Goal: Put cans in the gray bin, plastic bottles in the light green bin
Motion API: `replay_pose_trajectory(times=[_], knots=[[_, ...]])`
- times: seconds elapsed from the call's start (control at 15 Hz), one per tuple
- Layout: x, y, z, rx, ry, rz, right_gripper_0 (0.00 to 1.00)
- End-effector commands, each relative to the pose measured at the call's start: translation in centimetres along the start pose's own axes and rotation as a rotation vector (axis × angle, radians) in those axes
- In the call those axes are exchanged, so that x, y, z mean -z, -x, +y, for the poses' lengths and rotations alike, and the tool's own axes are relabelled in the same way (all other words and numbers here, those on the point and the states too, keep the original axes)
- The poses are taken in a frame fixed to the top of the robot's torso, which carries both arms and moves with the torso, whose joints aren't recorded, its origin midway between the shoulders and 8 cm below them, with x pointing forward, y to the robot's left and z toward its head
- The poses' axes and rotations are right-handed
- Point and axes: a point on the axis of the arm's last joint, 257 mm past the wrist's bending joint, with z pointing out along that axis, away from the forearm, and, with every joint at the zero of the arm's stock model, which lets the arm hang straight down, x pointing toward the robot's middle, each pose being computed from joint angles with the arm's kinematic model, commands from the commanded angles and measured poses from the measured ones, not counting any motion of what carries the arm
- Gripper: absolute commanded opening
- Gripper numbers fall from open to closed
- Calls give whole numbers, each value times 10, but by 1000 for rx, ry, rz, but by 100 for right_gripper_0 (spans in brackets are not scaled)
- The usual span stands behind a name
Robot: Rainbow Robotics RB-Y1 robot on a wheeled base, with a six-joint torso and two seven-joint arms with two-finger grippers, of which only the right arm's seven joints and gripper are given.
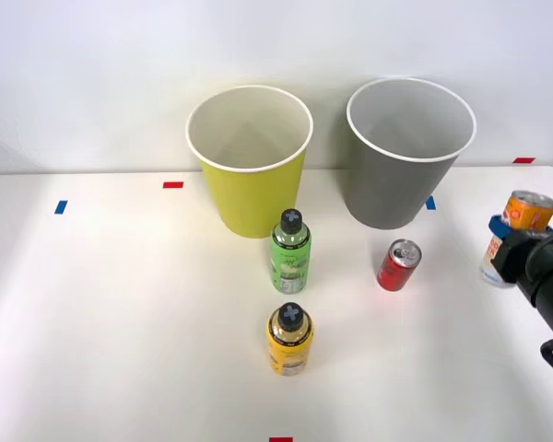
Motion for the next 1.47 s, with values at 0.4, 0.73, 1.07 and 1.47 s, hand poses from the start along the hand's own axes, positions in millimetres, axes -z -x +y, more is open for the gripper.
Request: replay_pose_trajectory(times=[0.4, 0.73, 1.07, 1.47], knots=[[12, 125, 56, -70, 218, -380, 0], [-20, 163, 102, -101, 302, -436, 0], [-85, 184, 116, -107, 281, -424, 0], [-129, 180, 125, -21, 242, -386, 0]])
